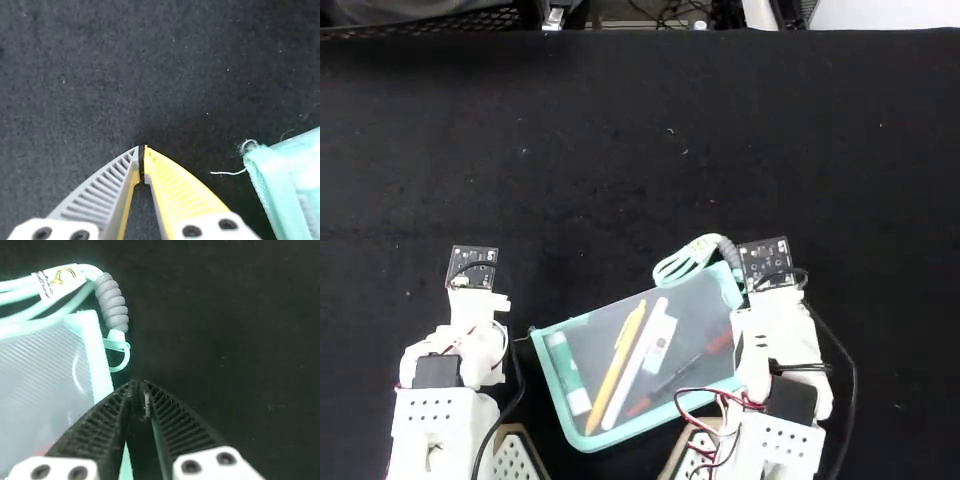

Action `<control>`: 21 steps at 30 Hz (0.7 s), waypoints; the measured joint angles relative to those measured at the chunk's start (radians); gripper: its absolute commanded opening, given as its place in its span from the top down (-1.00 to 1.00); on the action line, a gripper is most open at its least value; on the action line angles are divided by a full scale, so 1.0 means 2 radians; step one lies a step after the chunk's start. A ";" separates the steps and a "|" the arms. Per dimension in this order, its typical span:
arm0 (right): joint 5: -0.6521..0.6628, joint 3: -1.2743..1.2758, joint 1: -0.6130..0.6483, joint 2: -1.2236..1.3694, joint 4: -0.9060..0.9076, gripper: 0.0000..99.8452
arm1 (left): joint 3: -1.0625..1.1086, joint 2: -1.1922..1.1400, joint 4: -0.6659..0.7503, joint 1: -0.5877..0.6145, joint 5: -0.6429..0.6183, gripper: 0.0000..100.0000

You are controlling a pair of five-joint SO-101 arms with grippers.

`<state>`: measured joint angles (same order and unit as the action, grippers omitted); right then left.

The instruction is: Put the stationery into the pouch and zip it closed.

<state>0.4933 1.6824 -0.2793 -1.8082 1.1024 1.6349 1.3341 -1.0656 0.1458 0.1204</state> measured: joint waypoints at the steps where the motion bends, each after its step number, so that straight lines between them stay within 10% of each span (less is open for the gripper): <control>1: 0.002 0.000 0.000 0.000 0.000 0.96 | 0.000 0.000 0.000 0.000 0.000 0.93; 14: 0.000 0.001 0.072 0.000 0.087 0.97 | 0.000 0.000 0.000 0.000 0.000 0.94; 21: -0.171 0.001 0.180 0.000 0.087 0.97 | 0.000 0.000 0.000 0.000 0.000 0.94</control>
<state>0.1511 1.6840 0.0798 -1.8082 1.2774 1.6349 1.3341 -1.0656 0.1458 0.1204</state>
